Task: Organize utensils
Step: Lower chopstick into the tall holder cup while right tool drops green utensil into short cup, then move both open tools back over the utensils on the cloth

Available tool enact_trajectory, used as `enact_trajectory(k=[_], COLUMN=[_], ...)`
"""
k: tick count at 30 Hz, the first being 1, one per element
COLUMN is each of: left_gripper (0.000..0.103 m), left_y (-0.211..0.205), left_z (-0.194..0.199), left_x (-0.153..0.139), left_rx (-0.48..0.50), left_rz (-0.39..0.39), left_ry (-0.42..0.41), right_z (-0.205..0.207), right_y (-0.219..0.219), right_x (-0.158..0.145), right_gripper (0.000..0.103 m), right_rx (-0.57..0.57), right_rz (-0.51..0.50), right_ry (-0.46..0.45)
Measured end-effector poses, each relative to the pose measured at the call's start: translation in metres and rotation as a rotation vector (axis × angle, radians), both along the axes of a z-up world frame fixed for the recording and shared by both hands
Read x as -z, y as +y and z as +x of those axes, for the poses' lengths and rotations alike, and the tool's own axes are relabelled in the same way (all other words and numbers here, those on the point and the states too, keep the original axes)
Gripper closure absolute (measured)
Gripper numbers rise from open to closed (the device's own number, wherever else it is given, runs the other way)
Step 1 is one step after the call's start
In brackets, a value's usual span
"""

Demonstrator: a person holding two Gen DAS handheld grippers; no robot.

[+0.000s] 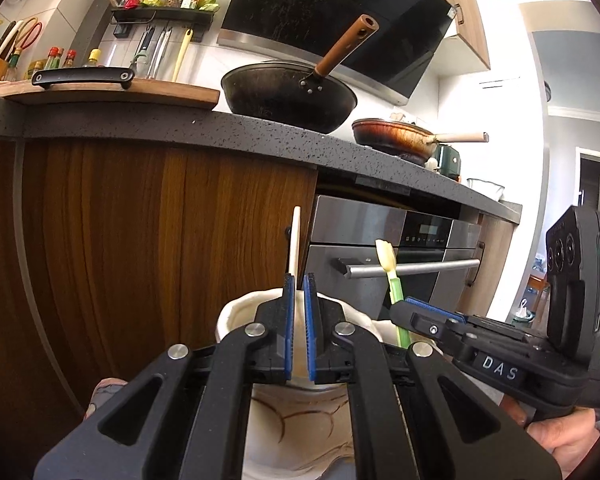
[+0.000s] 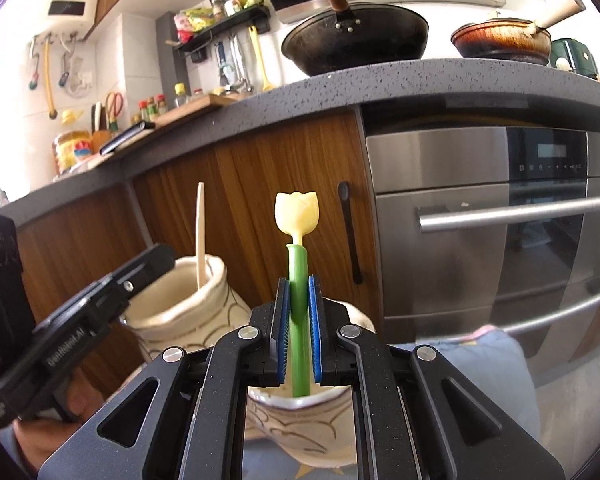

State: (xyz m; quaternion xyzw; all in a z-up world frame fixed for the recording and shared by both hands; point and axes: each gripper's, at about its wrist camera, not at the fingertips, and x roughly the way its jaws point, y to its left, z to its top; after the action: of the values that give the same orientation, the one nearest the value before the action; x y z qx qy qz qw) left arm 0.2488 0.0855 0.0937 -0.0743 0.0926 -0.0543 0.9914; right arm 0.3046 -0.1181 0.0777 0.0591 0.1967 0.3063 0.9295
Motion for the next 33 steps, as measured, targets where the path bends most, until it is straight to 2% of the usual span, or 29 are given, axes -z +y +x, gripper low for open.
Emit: enact_trajectory(k=[7,11,13,16,18,20,27,33], left_gripper=[0.098,0.095,0.089,0.071,0.056,0.048,0.043,0.042], left_y=[0.002,0.005,0.009,0.014,0.016,0.018,0.021,0.023], left_z=[-0.005,-0.011,-0.015,-0.023,-0.027,-0.035,-0.053,-0.064], left_x=[-0.004,-0.01,-0.012,-0.015,-0.018,-0.022,-0.028,-0.012], left_rx=[-0.005,-0.011,-0.019,-0.034,-0.047,-0.059,-0.082,-0.088], left_rz=[-0.006,-0.017,-0.035,-0.059,-0.06,-0.057,-0.022,0.015], left_ry=[-0.002,-0.015,-0.018,-0.029,-0.041,-0.056,-0.047,0.057], right_z=[-0.001,0.0,0.0,-0.001,-0.003,-0.004,-0.011,-0.021], right_y=[0.005,0.003,0.0,-0.002,-0.005,-0.007,-0.026,-0.05], right_x=[0.005,0.004,0.003,0.001,0.0,-0.002,-0.007,-0.011], right_gripper=[0.093,0.087,0.086,0.084,0.081,0.079,0.076,0.075], right_rx=[0.011,0.015,0.014,0.015,0.011,0.013,0.038,0.052], right_rz=[-0.061,-0.056,-0.047,-0.036,-0.026,-0.021,0.012,0.053], right_ry=[0.013,0.014,0.014,0.009,0.002,-0.007,-0.027,-0.02])
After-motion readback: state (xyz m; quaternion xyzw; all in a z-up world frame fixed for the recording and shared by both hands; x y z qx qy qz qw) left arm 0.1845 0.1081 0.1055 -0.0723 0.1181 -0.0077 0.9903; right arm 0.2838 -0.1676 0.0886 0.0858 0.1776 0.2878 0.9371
